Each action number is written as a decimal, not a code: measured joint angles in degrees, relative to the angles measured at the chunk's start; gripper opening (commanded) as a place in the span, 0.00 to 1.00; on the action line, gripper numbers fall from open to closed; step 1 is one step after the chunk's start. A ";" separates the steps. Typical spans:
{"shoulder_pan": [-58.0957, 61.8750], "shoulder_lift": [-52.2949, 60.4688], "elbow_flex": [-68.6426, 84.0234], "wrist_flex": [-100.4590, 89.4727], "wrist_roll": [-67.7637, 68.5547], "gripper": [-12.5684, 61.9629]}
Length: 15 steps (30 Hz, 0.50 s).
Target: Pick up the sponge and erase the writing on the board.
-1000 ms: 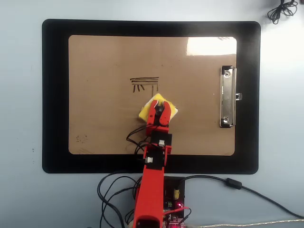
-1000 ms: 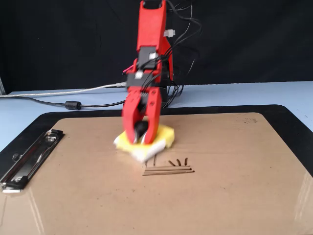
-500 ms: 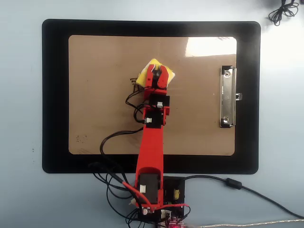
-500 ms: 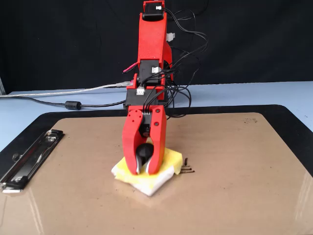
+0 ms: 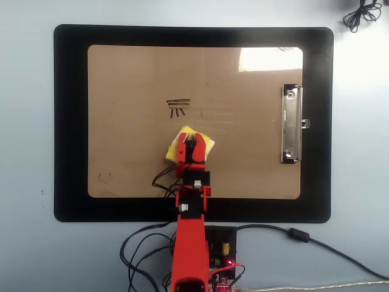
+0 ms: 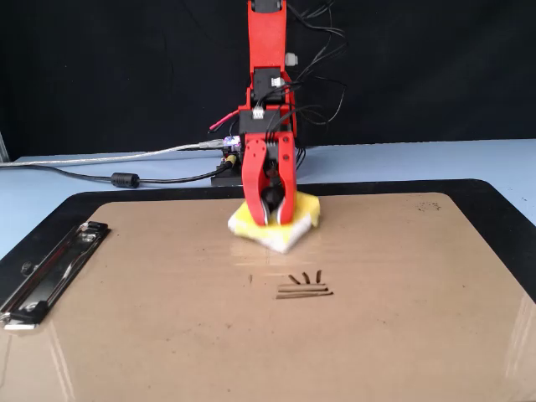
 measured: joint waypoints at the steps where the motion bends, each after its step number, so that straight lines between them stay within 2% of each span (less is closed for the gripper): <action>1: 0.09 -4.13 -3.87 -0.26 -0.26 0.06; 4: 0.18 -17.49 -17.05 -0.79 -0.44 0.06; 6: 0.09 -17.23 -16.87 -1.23 -0.44 0.06; 8: 0.44 -12.39 -9.49 -1.58 -0.44 0.06; 12: 1.85 9.76 13.71 -1.58 -0.44 0.06; 15: 1.85 16.70 16.26 -0.26 -0.09 0.06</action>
